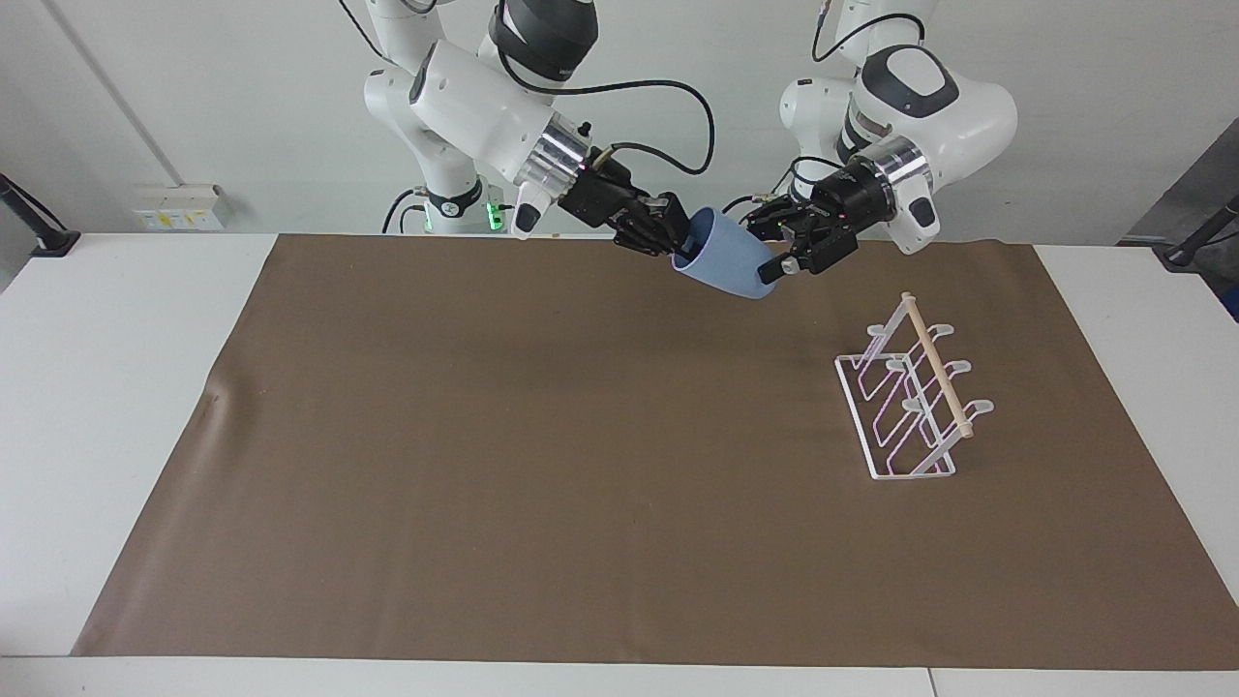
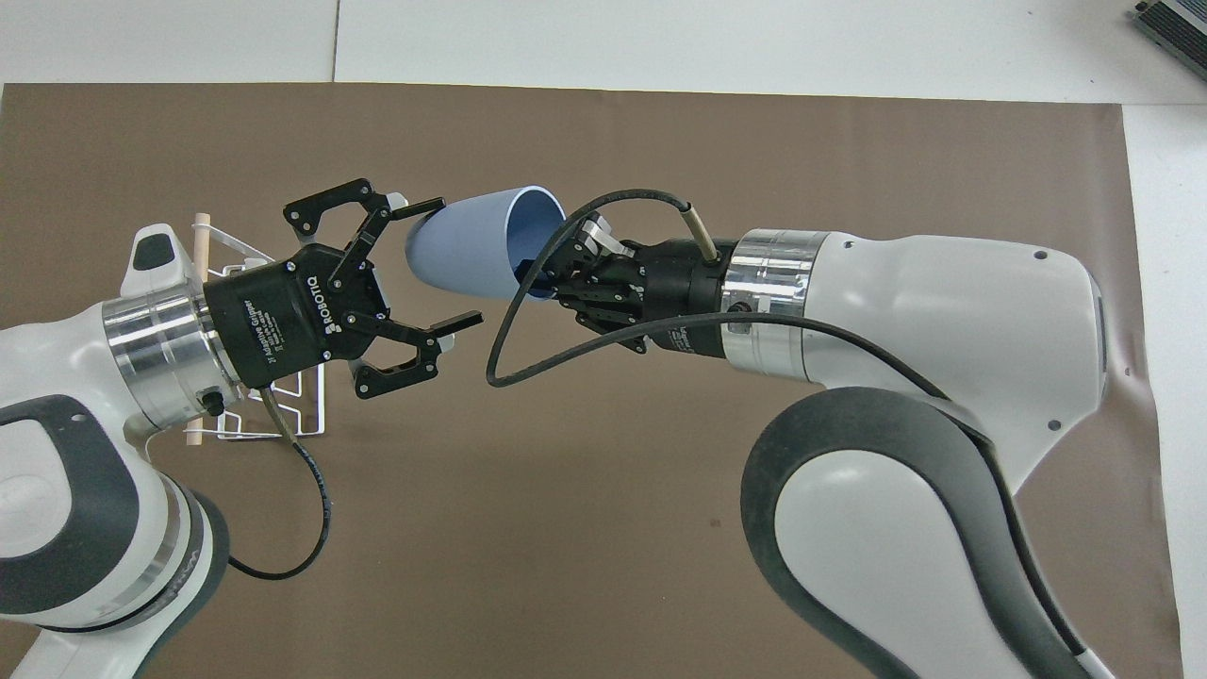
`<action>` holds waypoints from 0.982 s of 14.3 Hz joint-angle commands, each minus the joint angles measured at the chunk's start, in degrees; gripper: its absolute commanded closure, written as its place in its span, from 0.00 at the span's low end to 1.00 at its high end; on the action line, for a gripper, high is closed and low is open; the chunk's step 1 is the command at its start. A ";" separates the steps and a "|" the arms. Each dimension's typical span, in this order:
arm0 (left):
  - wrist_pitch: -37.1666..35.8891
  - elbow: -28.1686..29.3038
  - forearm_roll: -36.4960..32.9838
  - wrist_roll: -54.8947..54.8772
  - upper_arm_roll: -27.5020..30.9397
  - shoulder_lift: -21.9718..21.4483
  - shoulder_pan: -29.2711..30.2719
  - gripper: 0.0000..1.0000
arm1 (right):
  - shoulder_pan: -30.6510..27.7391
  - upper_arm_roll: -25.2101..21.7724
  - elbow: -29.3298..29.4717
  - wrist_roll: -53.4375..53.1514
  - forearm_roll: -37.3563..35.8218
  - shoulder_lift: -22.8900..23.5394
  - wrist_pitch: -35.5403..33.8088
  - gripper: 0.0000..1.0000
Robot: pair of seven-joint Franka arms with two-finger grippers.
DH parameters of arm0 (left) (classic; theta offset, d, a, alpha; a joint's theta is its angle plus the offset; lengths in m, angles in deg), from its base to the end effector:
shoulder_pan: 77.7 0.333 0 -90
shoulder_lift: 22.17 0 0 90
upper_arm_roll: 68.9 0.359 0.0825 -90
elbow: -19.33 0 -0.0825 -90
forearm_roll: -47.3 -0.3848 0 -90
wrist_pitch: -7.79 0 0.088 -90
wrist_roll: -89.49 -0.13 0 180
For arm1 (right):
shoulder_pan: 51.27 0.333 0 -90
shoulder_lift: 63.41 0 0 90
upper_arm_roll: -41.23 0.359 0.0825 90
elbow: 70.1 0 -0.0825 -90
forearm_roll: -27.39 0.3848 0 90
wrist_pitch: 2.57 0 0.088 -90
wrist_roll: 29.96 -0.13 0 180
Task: Hang cup on cup holder
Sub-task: 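Close the left gripper on the cup base held by the right gripper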
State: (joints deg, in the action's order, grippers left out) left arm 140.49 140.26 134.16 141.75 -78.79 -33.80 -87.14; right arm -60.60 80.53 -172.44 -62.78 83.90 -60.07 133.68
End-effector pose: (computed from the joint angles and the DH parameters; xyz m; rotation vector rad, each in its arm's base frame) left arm 0.4985 -0.2205 0.5966 1.3949 1.2825 -0.5017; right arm 0.5467 0.3280 0.6152 -2.0323 0.6492 0.0513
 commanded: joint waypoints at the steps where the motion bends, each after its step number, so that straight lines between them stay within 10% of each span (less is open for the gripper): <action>1: 2.21 0.18 1.11 0.30 0.58 0.12 -1.46 0.19 | -0.86 0.78 -0.05 -0.58 1.15 -0.43 0.68 1.00; 6: 3.01 0.09 1.02 -0.14 0.57 0.30 -2.34 1.00 | -0.95 0.78 -0.05 -0.58 1.15 -0.43 0.68 1.00; 12: 2.31 -0.17 0.23 -0.94 0.66 0.38 -2.08 1.00 | -0.95 0.61 -0.05 -0.67 1.15 -0.43 0.68 0.97; 14: 2.13 -0.17 0.23 -0.94 0.75 0.30 -1.90 1.00 | -0.95 0.43 -0.05 -0.93 1.15 -0.43 0.68 0.65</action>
State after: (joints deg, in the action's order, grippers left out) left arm 142.66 140.13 134.25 141.07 -78.61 -33.67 -87.78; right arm -60.75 80.41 -172.56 -62.80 83.90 -60.03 133.70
